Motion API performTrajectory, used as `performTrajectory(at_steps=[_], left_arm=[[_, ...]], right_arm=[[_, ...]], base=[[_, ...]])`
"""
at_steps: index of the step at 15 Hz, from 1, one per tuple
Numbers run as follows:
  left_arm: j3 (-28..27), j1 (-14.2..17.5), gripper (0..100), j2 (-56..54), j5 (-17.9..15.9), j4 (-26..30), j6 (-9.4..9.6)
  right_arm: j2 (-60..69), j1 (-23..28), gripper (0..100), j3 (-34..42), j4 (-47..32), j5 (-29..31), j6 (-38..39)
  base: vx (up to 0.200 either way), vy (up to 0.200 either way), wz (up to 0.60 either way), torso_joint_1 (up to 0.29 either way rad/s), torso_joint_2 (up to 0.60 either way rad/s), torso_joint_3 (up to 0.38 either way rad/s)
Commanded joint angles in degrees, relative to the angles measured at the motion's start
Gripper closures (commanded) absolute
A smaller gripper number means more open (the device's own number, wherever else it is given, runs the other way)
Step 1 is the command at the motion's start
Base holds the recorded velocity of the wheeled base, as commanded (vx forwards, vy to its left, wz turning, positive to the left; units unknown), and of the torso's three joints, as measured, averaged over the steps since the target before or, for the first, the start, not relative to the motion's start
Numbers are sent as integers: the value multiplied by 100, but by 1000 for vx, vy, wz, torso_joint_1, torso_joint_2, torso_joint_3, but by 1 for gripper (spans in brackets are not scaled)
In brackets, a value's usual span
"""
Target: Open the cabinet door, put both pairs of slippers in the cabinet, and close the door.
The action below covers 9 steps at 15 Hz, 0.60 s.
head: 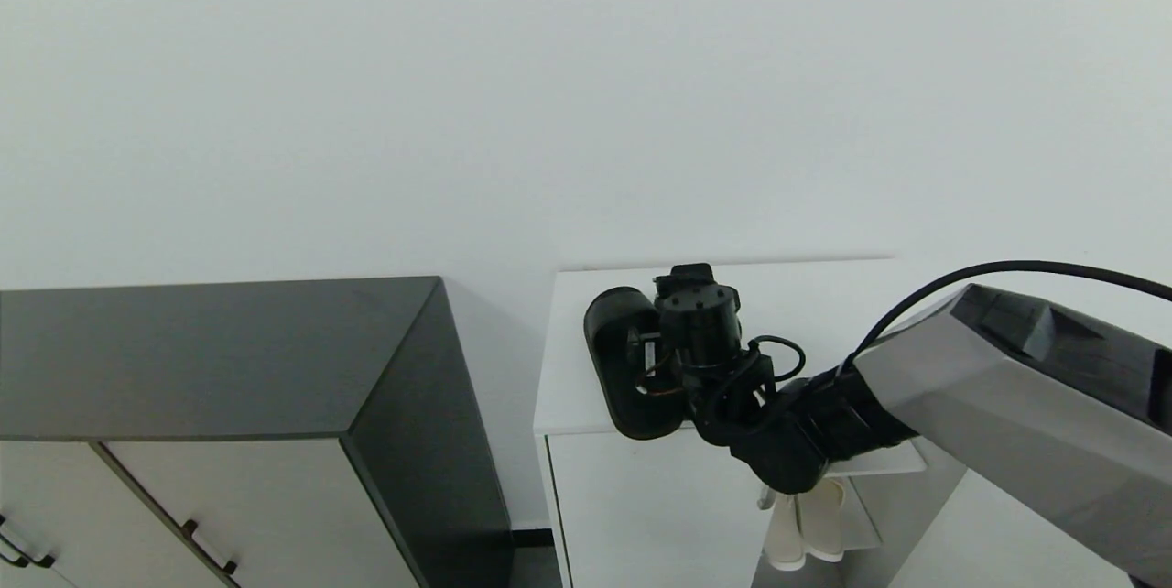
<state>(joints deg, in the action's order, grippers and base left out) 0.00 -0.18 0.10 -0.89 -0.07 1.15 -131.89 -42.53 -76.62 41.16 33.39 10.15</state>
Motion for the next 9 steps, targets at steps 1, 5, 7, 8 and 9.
performTrajectory(at_steps=[1, 5, 7, 8, 9], left_arm=[[0, 1, 100, -1, 1, -1, 0], [0, 1, 100, -1, 1, -1, -9], [0, 1, 100, -1, 1, -1, -9], [0, 1, 100, -1, 1, -1, -9], [0, 1, 100, -1, 1, -1, -9]], right_arm=[[-293, 8, 0, -310, -11, -8, -49], [-425, 70, 100, -547, -2, 1, -101], [-416, 78, 100, -530, 7, 10, -101], [-390, 70, 100, -486, 24, 27, -110], [-337, 52, 100, -451, 24, 36, -137]], base=[[0, 0, 0, 0, 0, 0], [0, 0, 0, 0, 0, 0], [0, 0, 0, 0, 0, 0], [0, 0, 0, 0, 0, 0], [0, 0, 0, 0, 0, 0]])
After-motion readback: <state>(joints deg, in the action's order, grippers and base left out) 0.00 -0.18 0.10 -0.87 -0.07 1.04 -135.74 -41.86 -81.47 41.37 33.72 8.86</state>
